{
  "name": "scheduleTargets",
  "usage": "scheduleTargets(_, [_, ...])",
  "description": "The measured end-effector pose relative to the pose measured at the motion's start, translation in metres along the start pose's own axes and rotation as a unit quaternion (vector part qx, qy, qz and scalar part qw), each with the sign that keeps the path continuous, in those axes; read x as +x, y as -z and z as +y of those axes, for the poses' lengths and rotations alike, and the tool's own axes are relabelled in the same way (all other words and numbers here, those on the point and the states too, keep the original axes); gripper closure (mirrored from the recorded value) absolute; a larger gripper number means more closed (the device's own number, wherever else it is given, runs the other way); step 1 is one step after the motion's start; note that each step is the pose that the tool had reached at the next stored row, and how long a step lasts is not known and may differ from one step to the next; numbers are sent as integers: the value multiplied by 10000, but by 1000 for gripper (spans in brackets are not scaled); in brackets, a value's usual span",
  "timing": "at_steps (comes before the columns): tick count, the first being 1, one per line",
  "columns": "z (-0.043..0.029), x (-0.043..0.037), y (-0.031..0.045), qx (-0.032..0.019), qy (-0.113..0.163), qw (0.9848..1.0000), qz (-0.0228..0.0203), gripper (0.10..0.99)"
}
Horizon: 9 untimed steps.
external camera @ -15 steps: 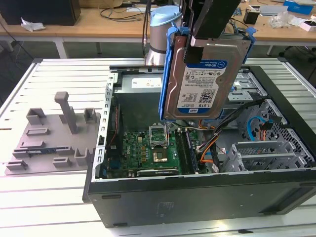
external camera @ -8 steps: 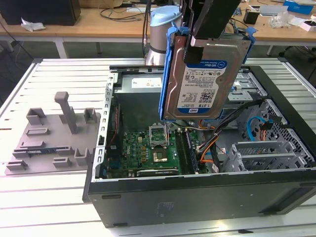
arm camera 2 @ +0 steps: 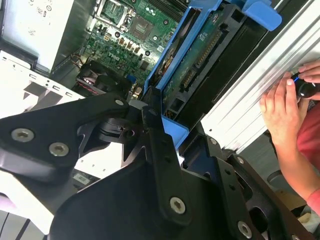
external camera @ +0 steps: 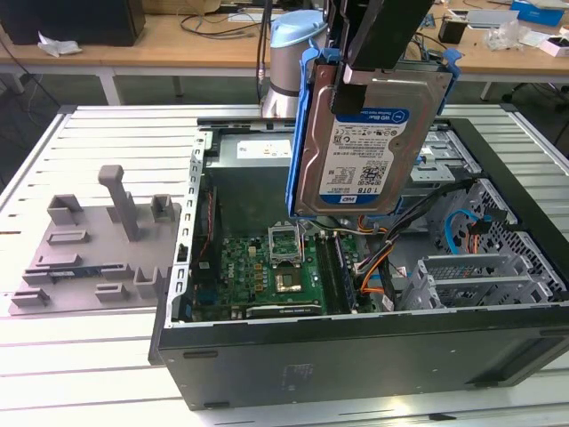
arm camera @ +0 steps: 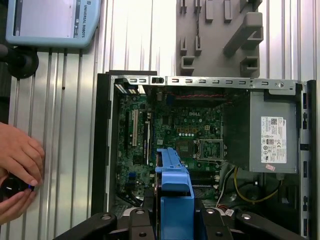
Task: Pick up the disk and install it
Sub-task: 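Insert the disk into the insertion slot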
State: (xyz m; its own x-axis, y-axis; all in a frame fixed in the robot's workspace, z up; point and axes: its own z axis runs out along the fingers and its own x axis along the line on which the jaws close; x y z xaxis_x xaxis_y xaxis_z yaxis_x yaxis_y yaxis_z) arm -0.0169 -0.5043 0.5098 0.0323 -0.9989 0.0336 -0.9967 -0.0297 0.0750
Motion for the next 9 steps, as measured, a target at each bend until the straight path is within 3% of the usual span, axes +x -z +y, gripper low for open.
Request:
scheduleTargets(3, [-7,0,1,0,3,10000,1,718])
scheduleTargets(9, [-93,39,6,7,2,10000,0,718])
